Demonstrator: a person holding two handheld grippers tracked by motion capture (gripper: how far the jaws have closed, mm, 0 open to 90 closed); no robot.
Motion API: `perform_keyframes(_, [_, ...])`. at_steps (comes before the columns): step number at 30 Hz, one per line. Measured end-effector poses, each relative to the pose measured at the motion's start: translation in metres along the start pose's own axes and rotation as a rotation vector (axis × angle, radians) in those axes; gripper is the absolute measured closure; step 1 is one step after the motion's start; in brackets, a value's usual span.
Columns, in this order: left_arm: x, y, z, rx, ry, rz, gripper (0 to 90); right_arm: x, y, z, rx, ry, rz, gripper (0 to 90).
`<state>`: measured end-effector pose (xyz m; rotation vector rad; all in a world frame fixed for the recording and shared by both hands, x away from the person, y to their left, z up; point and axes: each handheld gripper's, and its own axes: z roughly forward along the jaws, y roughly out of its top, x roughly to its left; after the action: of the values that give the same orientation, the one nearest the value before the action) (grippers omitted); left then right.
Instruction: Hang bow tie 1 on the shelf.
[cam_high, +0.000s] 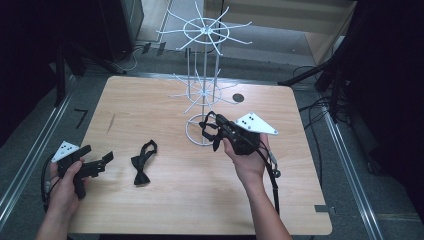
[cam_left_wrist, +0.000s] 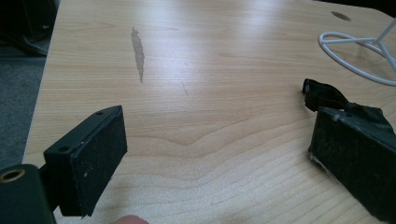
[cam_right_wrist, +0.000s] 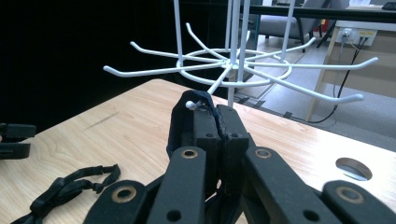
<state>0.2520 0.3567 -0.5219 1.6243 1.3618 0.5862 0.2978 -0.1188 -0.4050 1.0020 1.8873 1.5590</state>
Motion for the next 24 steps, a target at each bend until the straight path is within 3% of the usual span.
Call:
perform_keyframes(13, [0.000,0.000,0.000,-0.001,-0.002,-0.003,4.2,-0.007,-0.004,0.011,0.010,-0.012,0.023,89.4])
perform_keyframes(24, [0.000,0.000,0.000,-0.001,-0.003,-0.003,4.2,-0.015,-0.007,0.021,0.000,0.004,0.081,89.3])
